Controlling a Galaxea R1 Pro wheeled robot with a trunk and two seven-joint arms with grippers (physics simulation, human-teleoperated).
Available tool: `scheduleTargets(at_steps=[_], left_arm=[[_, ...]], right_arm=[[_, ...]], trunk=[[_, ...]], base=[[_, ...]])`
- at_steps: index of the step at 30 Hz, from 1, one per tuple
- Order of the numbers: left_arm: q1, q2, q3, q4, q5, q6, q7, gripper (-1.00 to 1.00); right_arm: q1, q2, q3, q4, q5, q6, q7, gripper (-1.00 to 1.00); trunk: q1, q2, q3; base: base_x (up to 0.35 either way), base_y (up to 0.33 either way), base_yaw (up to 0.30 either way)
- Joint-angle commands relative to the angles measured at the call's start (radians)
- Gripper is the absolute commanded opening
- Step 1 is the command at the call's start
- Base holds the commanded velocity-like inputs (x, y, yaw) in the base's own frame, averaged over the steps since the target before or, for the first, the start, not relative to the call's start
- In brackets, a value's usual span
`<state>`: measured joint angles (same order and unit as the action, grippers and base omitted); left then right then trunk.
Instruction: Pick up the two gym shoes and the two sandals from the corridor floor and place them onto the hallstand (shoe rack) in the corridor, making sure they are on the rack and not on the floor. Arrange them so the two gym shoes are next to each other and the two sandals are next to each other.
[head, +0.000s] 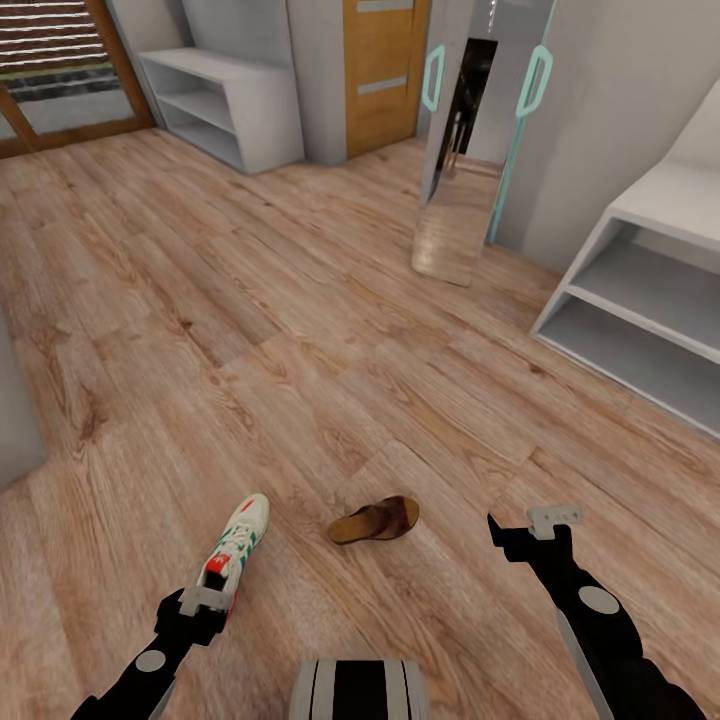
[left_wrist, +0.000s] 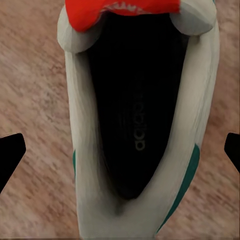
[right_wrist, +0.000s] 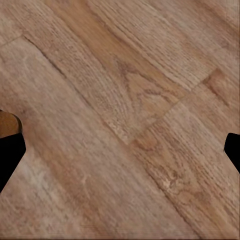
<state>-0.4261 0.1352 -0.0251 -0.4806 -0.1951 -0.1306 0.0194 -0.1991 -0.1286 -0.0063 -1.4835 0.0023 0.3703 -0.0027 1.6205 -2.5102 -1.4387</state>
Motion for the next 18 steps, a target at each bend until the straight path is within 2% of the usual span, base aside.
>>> scheduleTargets(at_steps=[1, 5, 18], left_arm=[[0.0, 0.0, -0.002, 0.0, -0.006, -0.003, 0.002, 1.0], [0.0, 0.0, -0.002, 0.0, -0.006, -0.003, 0.002, 1.0], [0.0, 0.001, -0.002, -0.001, -0.006, -0.001, 0.002, 1.0]], right_arm=[[0.0, 0.0, 0.0, -0.001, 0.0, 0.006, 0.0, 1.0], [0.0, 0.0, 0.0, -0.001, 0.0, 0.006, 0.0, 1.0], [0.0, 0.0, 0.0, -0.001, 0.0, 0.006, 0.0, 1.0]], trunk=[[0.0, 0.0, -0.005], [0.002, -0.001, -0.022], [0.002, -0.001, -0.033]], base=[[0.0, 0.0, 0.0], [0.0, 0.0, 0.0], [0.0, 0.0, 0.0]])
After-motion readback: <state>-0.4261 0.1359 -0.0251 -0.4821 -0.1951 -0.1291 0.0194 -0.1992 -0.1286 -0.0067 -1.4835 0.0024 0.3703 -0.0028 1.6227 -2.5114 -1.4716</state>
